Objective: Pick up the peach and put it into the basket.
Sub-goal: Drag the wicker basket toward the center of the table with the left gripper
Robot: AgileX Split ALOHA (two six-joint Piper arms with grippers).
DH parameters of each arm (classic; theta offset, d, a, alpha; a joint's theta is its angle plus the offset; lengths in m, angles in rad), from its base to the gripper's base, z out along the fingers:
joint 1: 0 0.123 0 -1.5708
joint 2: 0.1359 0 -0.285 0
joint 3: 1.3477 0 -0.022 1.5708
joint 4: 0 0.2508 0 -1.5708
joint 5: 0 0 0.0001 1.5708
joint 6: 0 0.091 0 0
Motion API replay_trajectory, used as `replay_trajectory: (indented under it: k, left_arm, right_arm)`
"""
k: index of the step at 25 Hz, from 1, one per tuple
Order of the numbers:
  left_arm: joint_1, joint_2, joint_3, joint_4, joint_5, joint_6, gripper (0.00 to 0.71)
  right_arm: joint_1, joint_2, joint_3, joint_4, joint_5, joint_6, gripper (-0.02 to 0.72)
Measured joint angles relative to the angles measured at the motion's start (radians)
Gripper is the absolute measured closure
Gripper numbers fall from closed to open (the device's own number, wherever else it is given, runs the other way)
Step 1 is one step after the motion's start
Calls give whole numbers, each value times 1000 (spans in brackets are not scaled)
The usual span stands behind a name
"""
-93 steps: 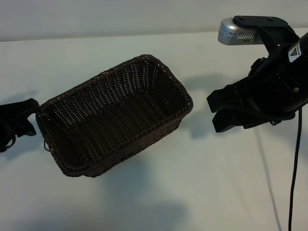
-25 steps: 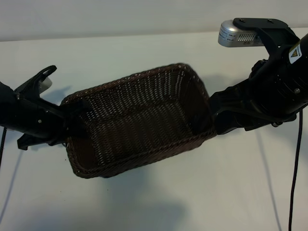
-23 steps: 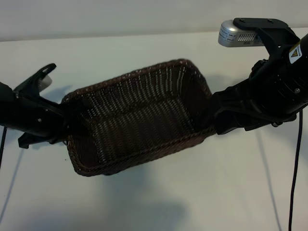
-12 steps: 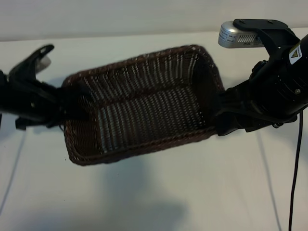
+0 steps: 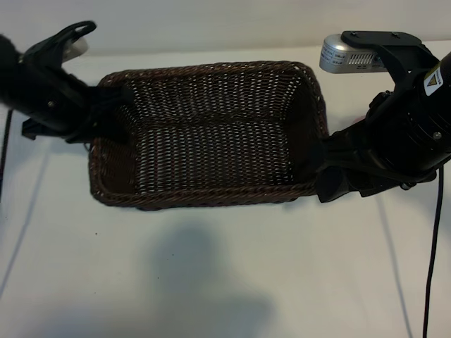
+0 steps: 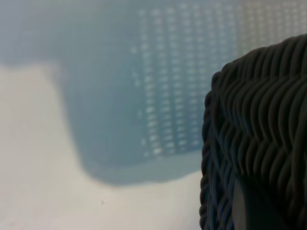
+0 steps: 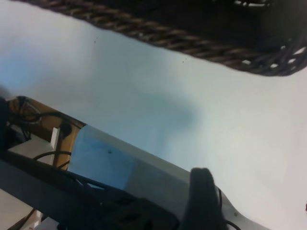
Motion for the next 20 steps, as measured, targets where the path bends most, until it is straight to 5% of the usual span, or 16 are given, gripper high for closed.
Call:
replay_trajectory:
  k: [7, 20]
  left_arm:
    - [-81, 111, -85, 49, 0, -63, 597]
    - [-83, 194, -97, 50, -52, -74, 597]
  right_arm:
    - [0, 0, 0, 1, 1, 0, 207]
    - [0, 0, 0, 1, 5, 0, 207]
